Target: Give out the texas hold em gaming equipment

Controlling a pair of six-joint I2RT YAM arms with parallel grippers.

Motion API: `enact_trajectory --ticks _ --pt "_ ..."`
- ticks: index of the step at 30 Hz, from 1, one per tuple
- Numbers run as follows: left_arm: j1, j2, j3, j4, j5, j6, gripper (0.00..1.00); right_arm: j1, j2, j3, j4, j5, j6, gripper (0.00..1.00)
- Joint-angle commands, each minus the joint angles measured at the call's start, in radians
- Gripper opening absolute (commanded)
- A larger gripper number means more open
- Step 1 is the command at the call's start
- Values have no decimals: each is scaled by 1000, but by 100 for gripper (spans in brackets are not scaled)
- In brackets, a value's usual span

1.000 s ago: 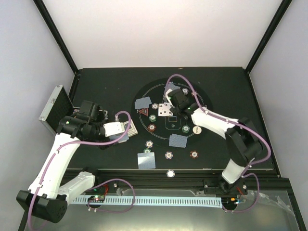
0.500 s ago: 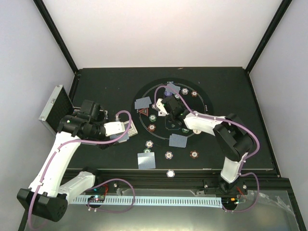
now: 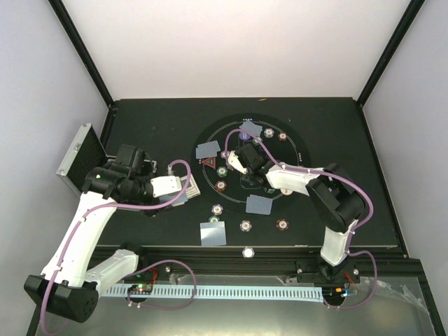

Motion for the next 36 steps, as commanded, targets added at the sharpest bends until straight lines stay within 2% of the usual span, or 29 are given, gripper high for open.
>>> enact_trajectory --ticks 1,3,4,13,27,29,36 --pt "7 -5 56 -20 11 12 2 1 -9 8 -50 -23 27 40" --pt "7 -8 57 -22 13 12 2 2 -24 4 -77 -39 33 51" --pt "7 -9 58 -22 12 12 2 1 -27 3 -87 -38 36 52" --pt "7 -18 53 -27 5 21 2 2 -25 -27 -109 -31 80 53" --pt "13 -5 46 -16 2 30 2 -45 65 54 -80 142 73 53" --pt "15 -4 47 -17 2 33 2 -47 45 71 -112 119 118 53" --pt "18 13 65 -21 12 38 2 -45 -113 9 -176 -109 295 56"
